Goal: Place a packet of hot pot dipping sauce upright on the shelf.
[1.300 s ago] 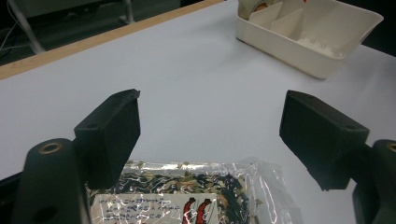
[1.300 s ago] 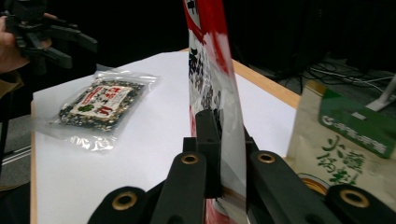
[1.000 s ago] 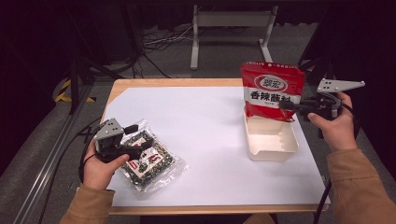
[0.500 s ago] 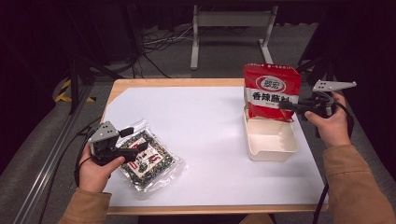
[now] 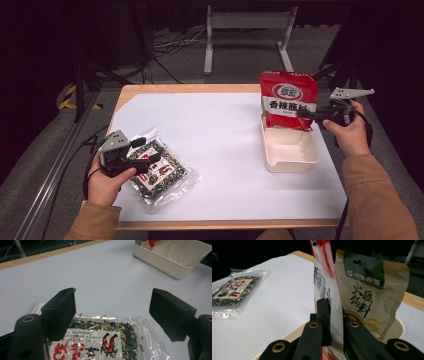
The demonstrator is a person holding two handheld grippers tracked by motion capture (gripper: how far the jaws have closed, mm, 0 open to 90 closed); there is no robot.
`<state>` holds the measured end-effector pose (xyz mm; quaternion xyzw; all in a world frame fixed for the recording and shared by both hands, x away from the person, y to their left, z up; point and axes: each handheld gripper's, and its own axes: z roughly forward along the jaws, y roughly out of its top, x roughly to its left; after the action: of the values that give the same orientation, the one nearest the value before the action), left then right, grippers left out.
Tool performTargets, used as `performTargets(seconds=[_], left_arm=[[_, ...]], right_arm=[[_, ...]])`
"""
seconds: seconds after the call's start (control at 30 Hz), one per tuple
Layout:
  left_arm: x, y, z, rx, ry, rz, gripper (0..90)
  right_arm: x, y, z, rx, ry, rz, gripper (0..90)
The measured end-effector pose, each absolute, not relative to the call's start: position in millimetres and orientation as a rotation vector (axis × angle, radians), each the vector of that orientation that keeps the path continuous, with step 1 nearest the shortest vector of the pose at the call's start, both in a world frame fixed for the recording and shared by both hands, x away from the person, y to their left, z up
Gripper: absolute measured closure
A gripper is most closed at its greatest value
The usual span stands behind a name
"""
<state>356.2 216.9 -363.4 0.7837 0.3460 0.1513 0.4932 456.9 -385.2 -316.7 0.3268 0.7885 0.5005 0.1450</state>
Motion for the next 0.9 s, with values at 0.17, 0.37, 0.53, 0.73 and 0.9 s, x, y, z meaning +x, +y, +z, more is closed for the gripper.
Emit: performTargets(seconds=[0.17,0.37,0.53,0.73,0.9], left_arm=[[357,216,-364,1.905,0.840,0.359,21.7],[357,217,-365,1.905,0.842,0.355,21.6],[358,218,-366,1.906,0.845,0.358,21.7],[358,217,-368,1.910,0.851,0.356,21.6],[359,215,-370,1.915,0.854,0.341,21.6]], right_arm=[[463,-382,-321,0.944,2.284,1.427,86.9],[470,-377,-328,0.949,2.298,1.413,86.9],[477,-373,-335,0.959,2.319,1.367,86.8],[483,-372,-340,0.971,2.314,1.361,86.8],[485,-368,-342,0.945,2.311,1.308,86.6]])
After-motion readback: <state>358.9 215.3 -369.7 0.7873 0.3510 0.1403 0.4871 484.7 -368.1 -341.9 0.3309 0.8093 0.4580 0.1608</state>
